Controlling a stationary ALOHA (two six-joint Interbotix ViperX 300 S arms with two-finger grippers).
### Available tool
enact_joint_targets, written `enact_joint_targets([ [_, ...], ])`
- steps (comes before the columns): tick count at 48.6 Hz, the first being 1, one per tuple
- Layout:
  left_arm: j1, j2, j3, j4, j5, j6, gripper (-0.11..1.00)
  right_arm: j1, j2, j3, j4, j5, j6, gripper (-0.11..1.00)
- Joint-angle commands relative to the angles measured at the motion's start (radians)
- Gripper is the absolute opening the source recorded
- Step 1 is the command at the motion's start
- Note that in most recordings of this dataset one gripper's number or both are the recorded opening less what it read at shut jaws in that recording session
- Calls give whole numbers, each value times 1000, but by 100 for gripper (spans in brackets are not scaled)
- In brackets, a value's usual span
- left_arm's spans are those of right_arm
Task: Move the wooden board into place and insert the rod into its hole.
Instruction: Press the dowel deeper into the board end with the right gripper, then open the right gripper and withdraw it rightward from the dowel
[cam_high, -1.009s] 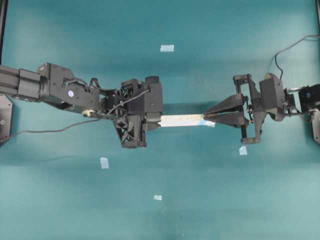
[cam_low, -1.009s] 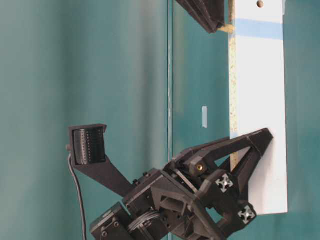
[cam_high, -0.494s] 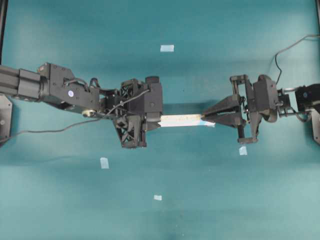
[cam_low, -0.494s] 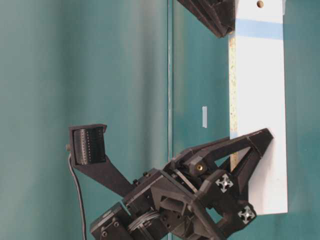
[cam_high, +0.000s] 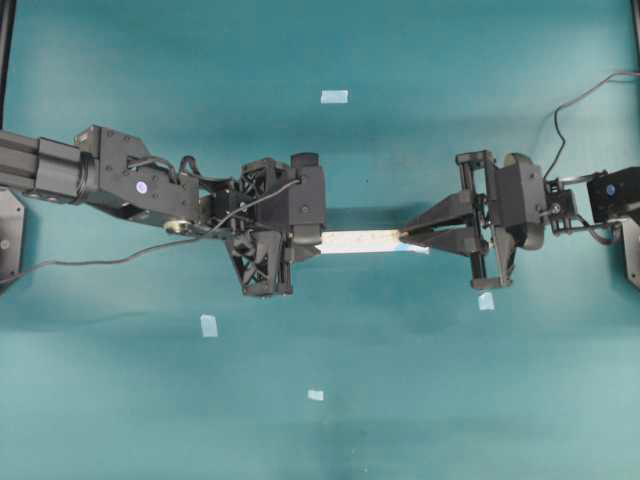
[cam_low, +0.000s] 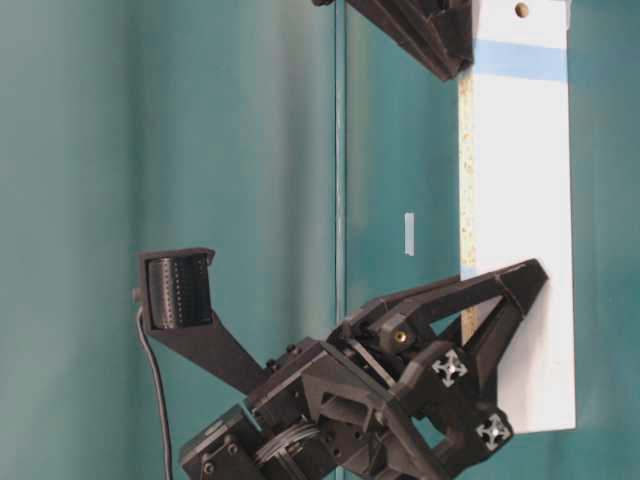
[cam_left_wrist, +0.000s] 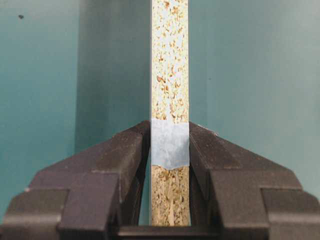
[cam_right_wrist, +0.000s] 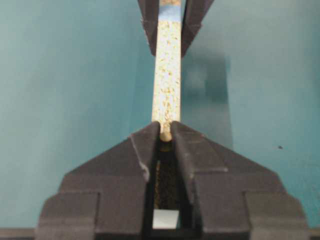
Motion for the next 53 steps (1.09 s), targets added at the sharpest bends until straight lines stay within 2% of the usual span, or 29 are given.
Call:
enact_joint_targets([
  [1, 3, -23, -25, 3, -5, 2, 22, 12, 0, 0, -6, 40, 3, 11],
  [21, 3, -25, -35, 3, -6, 2, 22, 14, -35, 0, -2, 77, 26, 11],
  [23, 3, -23, -35, 3, -5, 2, 22, 14, -43, -2, -2, 83, 26, 15],
  [30, 3, -23, -37, 3, -6, 2, 22, 12, -87, -5, -2, 117, 25, 54],
  [32, 3, -23, -37, 3, -5, 2, 22, 12, -107, -5, -2, 127, 23, 61],
  [53, 3, -25, -35, 3, -5, 0, 22, 14, -319, -35, -2, 227, 23, 62],
])
